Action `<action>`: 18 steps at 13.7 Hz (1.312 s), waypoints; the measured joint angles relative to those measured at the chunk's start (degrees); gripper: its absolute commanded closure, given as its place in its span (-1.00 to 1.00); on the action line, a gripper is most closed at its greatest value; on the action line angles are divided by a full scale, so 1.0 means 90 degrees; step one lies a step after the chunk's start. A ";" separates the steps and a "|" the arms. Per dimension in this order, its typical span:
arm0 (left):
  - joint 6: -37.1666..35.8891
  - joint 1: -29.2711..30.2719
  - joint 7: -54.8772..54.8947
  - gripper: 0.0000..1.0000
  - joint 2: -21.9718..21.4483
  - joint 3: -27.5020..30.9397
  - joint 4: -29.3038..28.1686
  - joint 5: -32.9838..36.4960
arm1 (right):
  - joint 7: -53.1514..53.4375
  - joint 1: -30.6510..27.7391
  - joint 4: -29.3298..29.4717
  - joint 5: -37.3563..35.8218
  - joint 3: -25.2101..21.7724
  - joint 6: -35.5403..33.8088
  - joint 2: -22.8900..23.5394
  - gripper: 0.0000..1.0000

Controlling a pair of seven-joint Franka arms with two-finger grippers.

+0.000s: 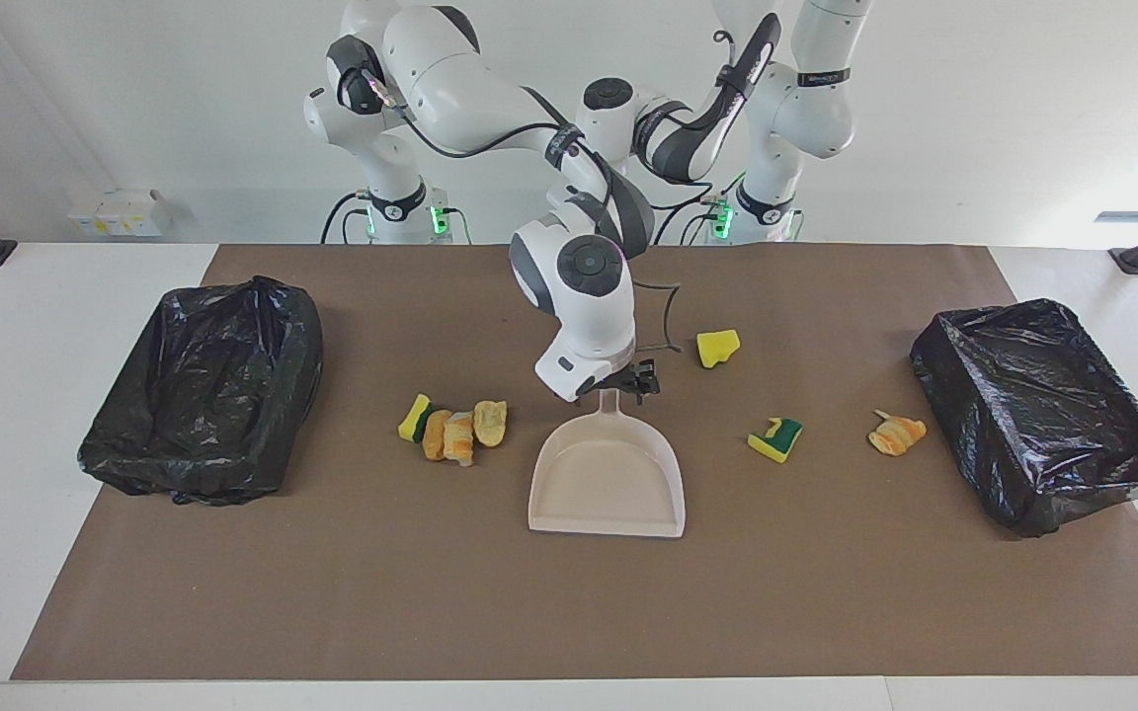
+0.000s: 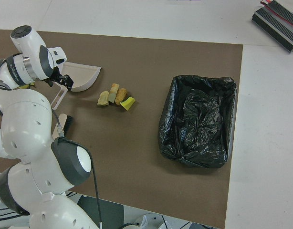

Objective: Sweep and dump trash in bin

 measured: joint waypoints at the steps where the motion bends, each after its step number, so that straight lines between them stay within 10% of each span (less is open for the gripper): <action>1: -0.0009 0.0000 0.0000 1.00 0.0000 0.0000 0.0000 0.0001 | 0.0015 0.0050 0.0001 0.0000 0.0001 0.0000 0.0000 -0.98; 8: -0.1974 0.0260 0.0004 1.00 -0.0191 0.0188 0.0695 0.0009 | 0.0113 0.0127 -0.0371 0.0003 -0.0005 -0.0034 -0.0049 -0.38; 11: -0.2859 0.0879 0.0463 1.00 -0.0558 0.0201 0.0822 0.0040 | 0.0120 0.0128 -0.0499 0.0014 -0.0003 -0.0037 -0.0117 1.00; 18: -0.3620 0.2933 0.3546 1.00 -0.1377 0.0242 0.0823 0.0069 | -0.0279 -0.0003 -0.0532 0.0455 -0.0011 -0.0036 -0.0172 1.00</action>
